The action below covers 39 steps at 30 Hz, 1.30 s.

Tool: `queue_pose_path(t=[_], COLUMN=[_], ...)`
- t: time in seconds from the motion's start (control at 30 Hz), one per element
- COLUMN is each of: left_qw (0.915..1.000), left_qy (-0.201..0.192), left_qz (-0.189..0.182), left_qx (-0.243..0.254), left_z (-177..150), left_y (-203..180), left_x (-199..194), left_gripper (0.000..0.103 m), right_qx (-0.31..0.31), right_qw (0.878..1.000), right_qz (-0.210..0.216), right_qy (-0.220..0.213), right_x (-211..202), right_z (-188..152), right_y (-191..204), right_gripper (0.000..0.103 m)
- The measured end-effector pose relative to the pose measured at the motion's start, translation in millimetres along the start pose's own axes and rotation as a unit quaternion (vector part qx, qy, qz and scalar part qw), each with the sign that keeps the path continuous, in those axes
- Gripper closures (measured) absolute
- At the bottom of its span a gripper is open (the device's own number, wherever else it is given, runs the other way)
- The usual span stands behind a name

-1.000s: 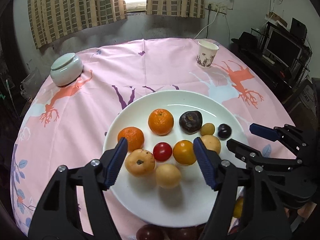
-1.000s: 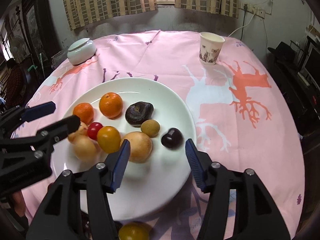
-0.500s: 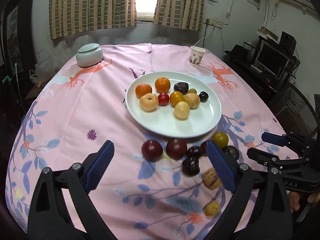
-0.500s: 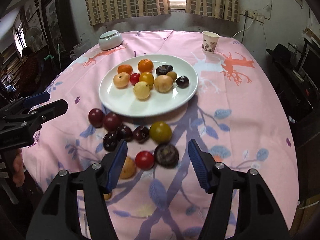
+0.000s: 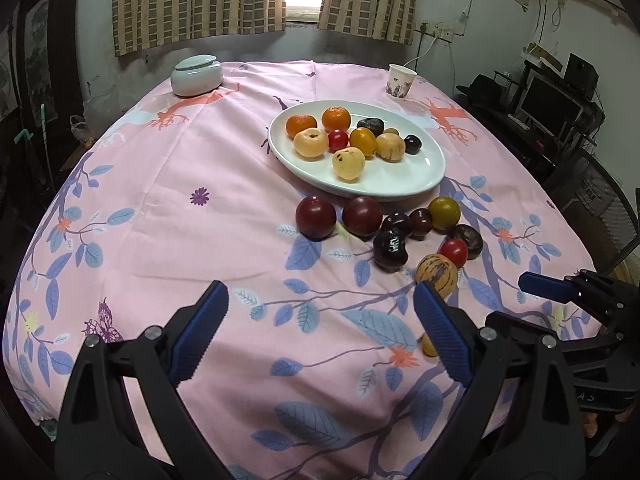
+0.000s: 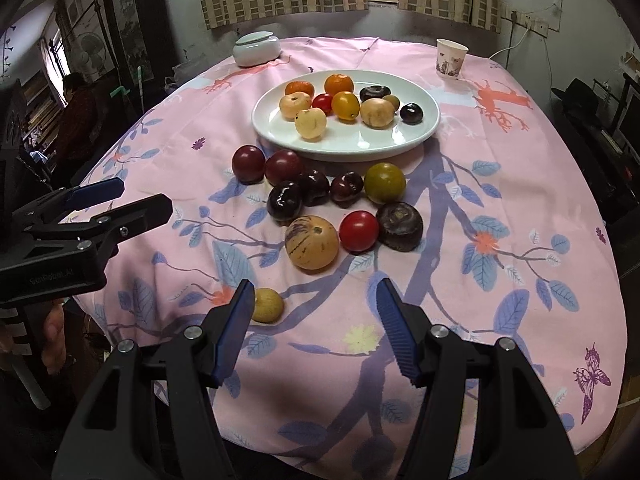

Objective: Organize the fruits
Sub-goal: 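Grasp the striped melon-pear with the right tool while the left tool grasps a dark red plum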

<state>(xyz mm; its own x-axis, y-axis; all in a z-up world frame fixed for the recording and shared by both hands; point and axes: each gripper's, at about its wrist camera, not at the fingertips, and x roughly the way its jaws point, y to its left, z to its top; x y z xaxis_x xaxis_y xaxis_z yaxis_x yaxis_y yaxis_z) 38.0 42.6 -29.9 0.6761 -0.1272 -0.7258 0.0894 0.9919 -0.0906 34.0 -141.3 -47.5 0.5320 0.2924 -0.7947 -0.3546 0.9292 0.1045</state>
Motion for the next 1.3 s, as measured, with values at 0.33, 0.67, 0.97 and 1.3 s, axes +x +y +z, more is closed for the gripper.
queue_pose_path(t=[0.33, 0.67, 0.97, 1.3], left_qw=[0.9998, 0.9992, 0.9976, 0.998], left_qy=[0.005, 0.003, 0.04, 0.064], left_qz=[0.009, 0.039, 0.053, -0.003], left_qx=[-0.015, -0.005, 0.021, -0.003], left_z=[-0.7, 14.3, 42.5, 51.3], left_y=[14.6, 20.0, 16.0, 14.8], left_x=[5.4, 25.0, 95.6, 124.5], left_gripper=[0.008, 0.008, 0.008, 0.042], right_qx=[0.023, 0.025, 0.037, 0.049], right_qw=[0.999, 0.999, 0.999, 0.998], right_qz=[0.025, 0.015, 0.024, 0.044], right_qy=[0.008, 0.015, 0.004, -0.002], right_x=[48.9, 67.0, 35.8, 28.7], right_z=[21.7, 25.0, 14.5, 15.8], right_y=[3.0, 1.8, -13.2, -21.5], right_gripper=[0.039, 0.062, 0.062, 0.062])
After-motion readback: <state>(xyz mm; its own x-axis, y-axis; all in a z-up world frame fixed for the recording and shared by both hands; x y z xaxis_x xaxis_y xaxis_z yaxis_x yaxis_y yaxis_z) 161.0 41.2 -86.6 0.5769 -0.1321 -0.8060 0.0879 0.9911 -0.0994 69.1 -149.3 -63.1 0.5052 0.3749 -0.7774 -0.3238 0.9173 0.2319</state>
